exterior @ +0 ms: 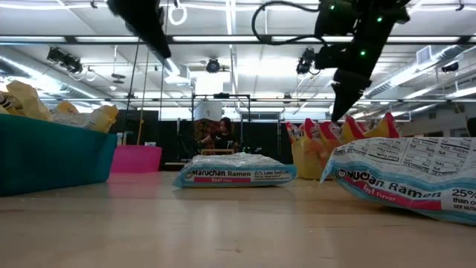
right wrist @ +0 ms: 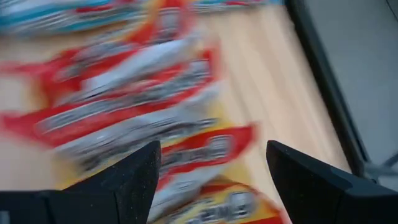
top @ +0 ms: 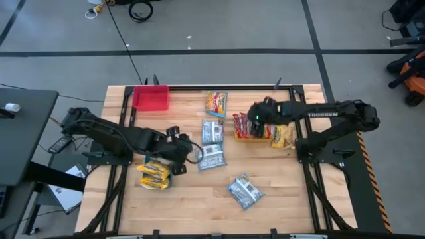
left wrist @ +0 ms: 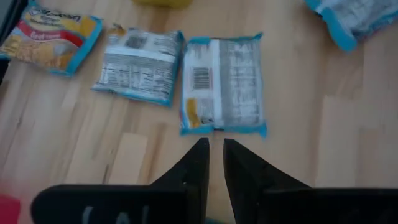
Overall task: Sort Maruchan noodles
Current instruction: Put the yellow noodle pack into the blue bin
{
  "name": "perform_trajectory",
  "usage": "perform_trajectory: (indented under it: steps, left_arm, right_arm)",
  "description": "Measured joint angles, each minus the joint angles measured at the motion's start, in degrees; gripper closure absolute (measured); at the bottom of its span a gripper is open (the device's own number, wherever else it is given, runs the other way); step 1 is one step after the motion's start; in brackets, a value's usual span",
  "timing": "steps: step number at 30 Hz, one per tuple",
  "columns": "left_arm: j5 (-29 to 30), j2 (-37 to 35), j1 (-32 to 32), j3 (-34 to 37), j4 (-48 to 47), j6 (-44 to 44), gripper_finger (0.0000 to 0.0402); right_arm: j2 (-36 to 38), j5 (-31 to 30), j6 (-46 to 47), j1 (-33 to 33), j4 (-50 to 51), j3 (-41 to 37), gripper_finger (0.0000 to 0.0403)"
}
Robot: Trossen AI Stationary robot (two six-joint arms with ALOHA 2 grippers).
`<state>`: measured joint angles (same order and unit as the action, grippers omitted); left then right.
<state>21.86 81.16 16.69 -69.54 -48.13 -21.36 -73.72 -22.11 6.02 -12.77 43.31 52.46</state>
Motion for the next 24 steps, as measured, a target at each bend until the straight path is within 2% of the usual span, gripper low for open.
perform_trajectory:
  steps: [5, 8, 12, 16, 20, 24]
  left_arm:
    - [-1.3, -9.7, -3.1, 14.1, 13.8, 1.5, 0.0350]
    - [-2.9, -13.6, -4.3, 20.0, 18.1, 1.4, 0.0350]
    - [-3.0, -16.8, -4.3, 24.5, 20.3, 1.0, 0.0350]
    - [-3.0, -17.8, -3.6, 25.8, 21.8, 1.3, 0.0350]
    - [-3.1, -17.7, -3.2, 25.9, 25.5, 4.2, 0.0350]
    - [-3.1, -17.6, -3.2, 25.9, 30.6, 10.1, 0.0350]
  right_arm:
    - [0.2, 4.0, 2.2, -6.9, 5.4, 4.0, 0.0106]
    - [1.4, 5.5, 3.3, -6.0, 13.5, 6.0, 0.0106]
    - [5.7, 5.9, 9.0, 0.9, 24.9, 4.5, 0.0108]
    - [11.5, 9.2, 19.4, 11.6, 32.3, -0.2, 0.0113]
    - [14.5, 9.7, 28.5, 19.2, 34.1, -6.4, 0.0114]
    - [12.6, 7.6, 30.6, 20.4, 30.1, -12.7, 0.0114]
